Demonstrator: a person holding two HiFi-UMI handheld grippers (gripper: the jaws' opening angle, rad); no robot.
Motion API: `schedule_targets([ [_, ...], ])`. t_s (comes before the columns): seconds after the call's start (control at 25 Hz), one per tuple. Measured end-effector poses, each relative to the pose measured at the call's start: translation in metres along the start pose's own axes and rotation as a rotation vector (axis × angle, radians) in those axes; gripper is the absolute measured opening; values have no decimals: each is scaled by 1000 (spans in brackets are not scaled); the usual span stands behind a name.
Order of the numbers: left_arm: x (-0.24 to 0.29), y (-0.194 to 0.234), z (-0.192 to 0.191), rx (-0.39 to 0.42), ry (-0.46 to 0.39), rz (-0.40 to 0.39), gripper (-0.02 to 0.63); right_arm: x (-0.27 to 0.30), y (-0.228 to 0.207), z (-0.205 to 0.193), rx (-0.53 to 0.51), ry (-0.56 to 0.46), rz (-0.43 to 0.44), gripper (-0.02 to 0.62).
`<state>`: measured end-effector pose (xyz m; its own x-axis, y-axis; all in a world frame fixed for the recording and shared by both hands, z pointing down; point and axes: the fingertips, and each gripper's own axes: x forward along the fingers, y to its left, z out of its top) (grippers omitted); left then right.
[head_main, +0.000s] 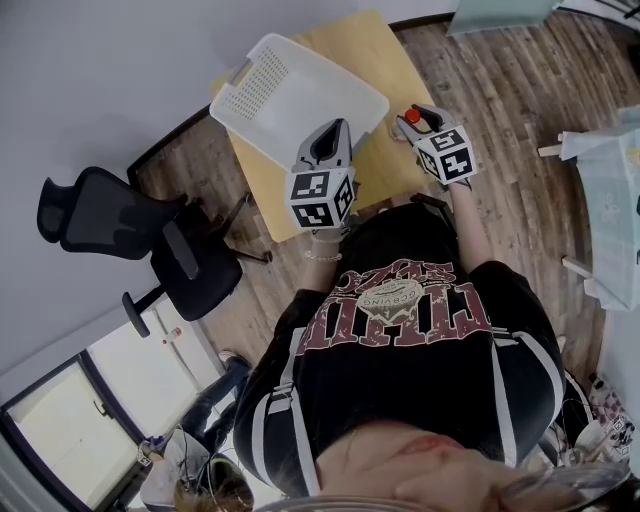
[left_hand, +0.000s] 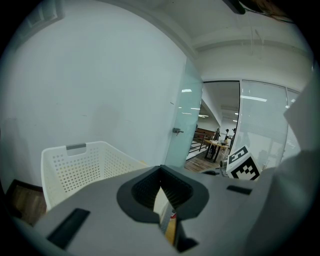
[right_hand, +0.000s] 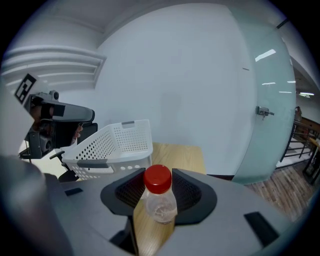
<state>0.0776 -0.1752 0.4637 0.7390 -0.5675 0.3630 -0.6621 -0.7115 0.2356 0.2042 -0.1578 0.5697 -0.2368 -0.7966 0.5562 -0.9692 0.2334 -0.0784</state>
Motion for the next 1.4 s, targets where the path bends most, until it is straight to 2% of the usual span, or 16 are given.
schedule_targets([
  [0.12, -2, -1, 1, 2, -3, -1, 48, -3, 1, 1, 28, -13, 9, 169],
  [0.72, -10, -12, 0, 8, -17, -15, 48, -24, -2, 15, 20, -64, -28, 169],
  [1.4, -22, -12, 9, -1, -57, 3, 48, -54, 1, 63, 15, -190, -45, 167],
])
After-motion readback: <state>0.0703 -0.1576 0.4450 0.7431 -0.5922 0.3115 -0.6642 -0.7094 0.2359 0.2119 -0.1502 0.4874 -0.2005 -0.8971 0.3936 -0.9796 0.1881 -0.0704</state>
